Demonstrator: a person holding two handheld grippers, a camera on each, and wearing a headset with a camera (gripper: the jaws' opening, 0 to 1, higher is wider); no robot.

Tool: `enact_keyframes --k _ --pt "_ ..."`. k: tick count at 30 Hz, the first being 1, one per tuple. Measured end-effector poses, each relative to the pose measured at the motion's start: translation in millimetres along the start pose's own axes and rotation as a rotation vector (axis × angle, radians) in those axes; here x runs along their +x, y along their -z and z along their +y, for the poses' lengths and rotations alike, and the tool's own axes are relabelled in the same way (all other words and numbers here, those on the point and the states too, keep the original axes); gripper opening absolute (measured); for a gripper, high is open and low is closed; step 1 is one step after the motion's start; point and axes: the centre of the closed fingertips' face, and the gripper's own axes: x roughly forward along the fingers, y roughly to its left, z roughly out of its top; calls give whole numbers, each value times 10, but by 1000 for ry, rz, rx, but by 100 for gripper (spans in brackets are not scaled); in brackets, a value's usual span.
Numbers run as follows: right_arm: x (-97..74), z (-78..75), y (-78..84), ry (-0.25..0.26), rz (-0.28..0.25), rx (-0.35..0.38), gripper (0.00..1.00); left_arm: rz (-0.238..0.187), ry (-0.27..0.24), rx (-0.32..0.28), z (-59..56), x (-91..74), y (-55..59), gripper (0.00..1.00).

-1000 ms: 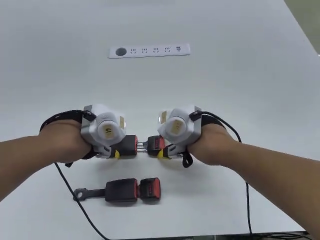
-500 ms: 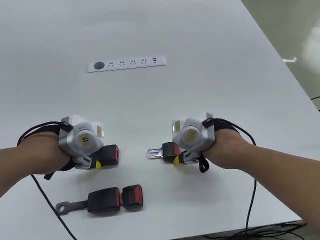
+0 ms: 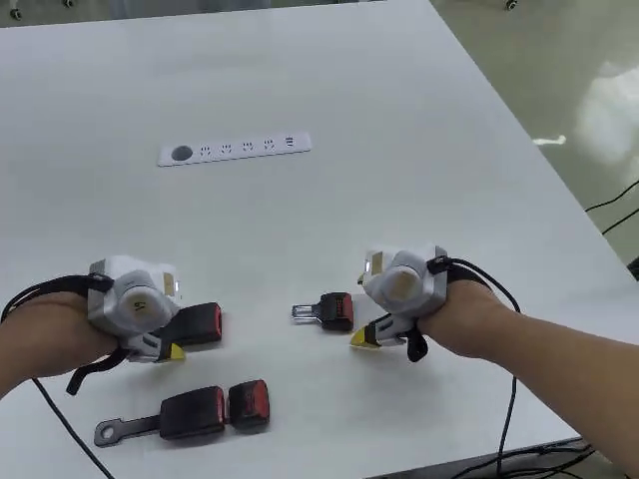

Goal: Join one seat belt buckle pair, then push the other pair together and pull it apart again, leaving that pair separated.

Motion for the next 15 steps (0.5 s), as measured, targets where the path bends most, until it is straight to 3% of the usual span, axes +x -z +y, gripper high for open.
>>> enact_keyframes --k 2,3,5,7,10,11,12,15 --pt "-82 111 -55 -3 -50 51 60 -30 -26 -91 10 -105 60 59" --pt "-99 135 -84 -5 -70 44 62 -79 -40 -140 -15 -194 39 60" --pt "-199 208 -102 18 -87 36 66 -101 -50 -170 -96 -309 71 65" --pt "-295 293 -138 34 -103 30 71 -107 -70 -177 -219 -437 174 74" --pt "-439 380 -216 65 -160 48 78 -159 -135 -265 -372 -607 325 87" --pt "-494 437 -231 74 -186 69 82 -165 -140 -276 -423 -646 366 88" --pt "-543 487 -207 81 -181 69 85 -161 -136 -315 -522 -690 447 89" --pt "-663 589 -184 88 -191 77 88 -194 -152 -361 -701 -805 548 95"
